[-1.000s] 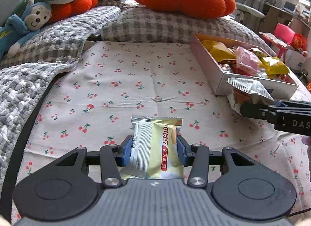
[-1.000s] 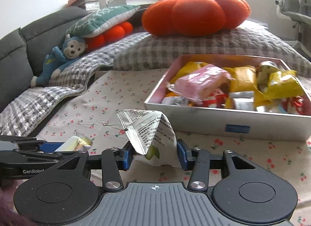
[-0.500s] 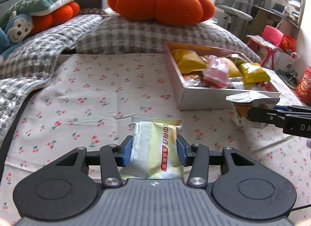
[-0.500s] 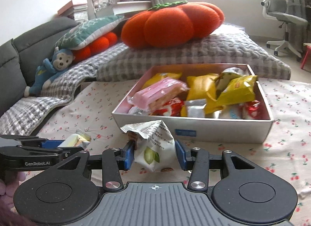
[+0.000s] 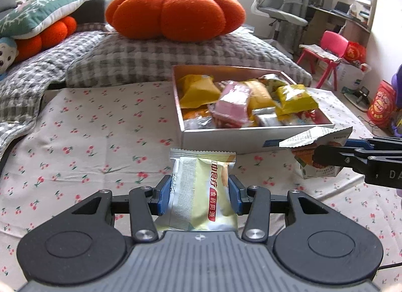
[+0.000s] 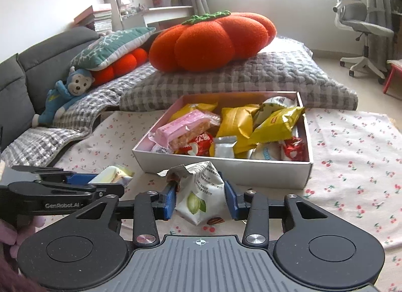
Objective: Organize snacks
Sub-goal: 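Carry the bread packet and triangular bag into the box and open both tools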
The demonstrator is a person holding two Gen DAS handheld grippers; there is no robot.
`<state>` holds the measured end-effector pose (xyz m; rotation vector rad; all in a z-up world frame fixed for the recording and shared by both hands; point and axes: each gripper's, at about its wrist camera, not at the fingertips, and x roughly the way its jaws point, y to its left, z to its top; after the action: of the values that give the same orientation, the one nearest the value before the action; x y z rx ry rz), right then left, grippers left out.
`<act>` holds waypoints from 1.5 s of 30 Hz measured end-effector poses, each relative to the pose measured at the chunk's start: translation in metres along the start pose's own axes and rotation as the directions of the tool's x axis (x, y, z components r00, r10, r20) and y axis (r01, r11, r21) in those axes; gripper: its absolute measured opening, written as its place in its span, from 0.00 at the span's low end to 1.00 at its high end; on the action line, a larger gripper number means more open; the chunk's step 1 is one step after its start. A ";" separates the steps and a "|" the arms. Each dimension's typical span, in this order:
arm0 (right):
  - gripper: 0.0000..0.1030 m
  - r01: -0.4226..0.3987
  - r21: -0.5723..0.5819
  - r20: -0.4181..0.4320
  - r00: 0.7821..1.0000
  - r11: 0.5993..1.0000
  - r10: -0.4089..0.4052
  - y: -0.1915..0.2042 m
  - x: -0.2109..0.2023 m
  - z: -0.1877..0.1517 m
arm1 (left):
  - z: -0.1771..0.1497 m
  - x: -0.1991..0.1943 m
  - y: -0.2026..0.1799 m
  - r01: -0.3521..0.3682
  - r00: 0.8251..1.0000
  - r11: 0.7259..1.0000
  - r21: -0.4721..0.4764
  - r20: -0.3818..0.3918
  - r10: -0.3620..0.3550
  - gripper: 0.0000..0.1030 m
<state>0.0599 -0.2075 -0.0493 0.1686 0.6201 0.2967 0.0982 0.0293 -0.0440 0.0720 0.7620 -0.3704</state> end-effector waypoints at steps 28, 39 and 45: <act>0.39 0.072 0.133 0.056 0.995 0.988 -0.080 -0.066 0.001 0.051 | 0.054 0.038 -0.042 -0.001 0.998 1.000 0.007 0.067 0.000 0.42; 0.39 0.065 0.143 0.037 0.997 0.988 -0.071 -0.074 0.027 0.053 | 0.068 0.060 -0.049 0.003 0.997 1.000 0.030 0.073 -0.005 0.42; 0.39 0.044 0.155 0.045 0.998 0.987 -0.052 -0.077 0.035 0.056 | 0.077 0.070 -0.056 0.019 0.995 0.999 0.031 0.096 -0.022 0.42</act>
<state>0.1377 -0.2725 -0.0420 0.3083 0.5981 0.1974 0.1760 -0.0588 -0.0320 0.0735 0.6625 -0.4022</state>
